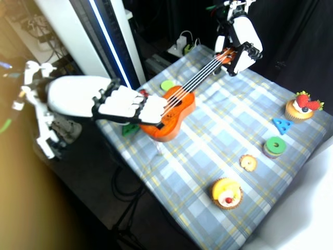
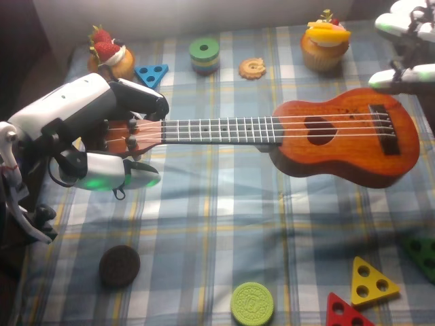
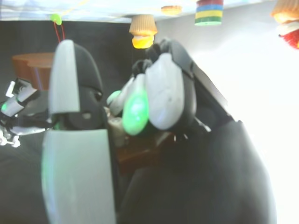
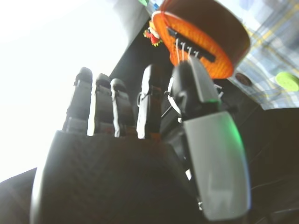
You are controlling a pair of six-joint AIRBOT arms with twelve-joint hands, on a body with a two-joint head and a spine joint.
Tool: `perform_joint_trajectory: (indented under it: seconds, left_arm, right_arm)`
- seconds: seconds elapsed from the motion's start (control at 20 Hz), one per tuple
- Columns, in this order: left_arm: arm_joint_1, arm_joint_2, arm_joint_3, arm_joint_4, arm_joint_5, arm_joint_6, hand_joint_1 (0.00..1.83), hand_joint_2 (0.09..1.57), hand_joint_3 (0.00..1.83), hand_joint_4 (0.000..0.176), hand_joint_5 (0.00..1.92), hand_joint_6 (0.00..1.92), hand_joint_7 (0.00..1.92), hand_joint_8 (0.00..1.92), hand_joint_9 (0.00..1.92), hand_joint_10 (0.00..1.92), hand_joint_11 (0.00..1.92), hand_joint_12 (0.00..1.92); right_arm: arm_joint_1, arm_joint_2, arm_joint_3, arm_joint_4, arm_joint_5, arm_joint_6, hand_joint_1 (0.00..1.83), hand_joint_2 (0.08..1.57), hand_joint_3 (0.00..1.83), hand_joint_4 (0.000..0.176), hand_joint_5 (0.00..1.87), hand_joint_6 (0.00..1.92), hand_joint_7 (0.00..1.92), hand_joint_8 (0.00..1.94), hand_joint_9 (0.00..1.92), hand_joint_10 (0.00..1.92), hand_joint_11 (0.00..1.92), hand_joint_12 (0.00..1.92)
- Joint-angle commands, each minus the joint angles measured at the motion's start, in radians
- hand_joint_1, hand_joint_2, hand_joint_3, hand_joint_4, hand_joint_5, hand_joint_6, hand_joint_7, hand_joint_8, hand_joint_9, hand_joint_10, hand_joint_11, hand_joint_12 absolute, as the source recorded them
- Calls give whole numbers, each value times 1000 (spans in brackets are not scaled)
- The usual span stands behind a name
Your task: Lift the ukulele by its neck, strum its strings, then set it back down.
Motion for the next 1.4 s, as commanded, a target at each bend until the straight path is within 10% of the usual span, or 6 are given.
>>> perform_joint_trajectory:
  seconds: [0.0,0.35,0.6,0.7,0.95,1.35]
  left_arm:
    - [-12,-4,3,5,-115,-20,1548,1087,153,69,1136,1921,1400,1921,1564,1921,1630,1921]
    - [-14,-6,2,11,-113,-20,1535,1104,156,80,1155,1921,1412,1921,1567,1921,1634,1921]
    - [-14,-5,-1,15,-120,-20,1541,1108,156,87,1150,1921,1417,1921,1572,1921,1635,1921]
    - [-14,-4,-2,16,-124,-20,1533,1104,152,91,1158,1921,1424,1921,1583,1921,1649,1921]
    - [-12,-4,-2,16,-126,-20,1556,1100,140,101,1161,1921,1415,1921,1574,1921,1640,1921]
    - [-8,-4,1,6,-127,-20,1528,1118,127,117,1140,1921,1392,1921,1552,1921,1619,1921]
  right_arm:
    - [21,-2,7,8,98,3,1083,1250,0,94,475,4,20,2,0,0,0,0]
    - [69,-44,33,-39,30,27,881,1280,8,0,620,53,109,26,0,0,26,14]
    - [96,-67,47,-72,-24,44,1182,1273,0,0,645,34,270,1,81,76,0,1210]
    - [99,-71,50,-80,-37,51,1065,1279,59,0,641,1228,325,25,74,409,0,1680]
    - [102,-73,51,-123,-46,98,1287,1153,217,0,409,268,56,3,0,0,0,122]
    - [123,-22,31,-226,-10,227,1081,1192,221,0,561,131,115,3,0,0,0,51]
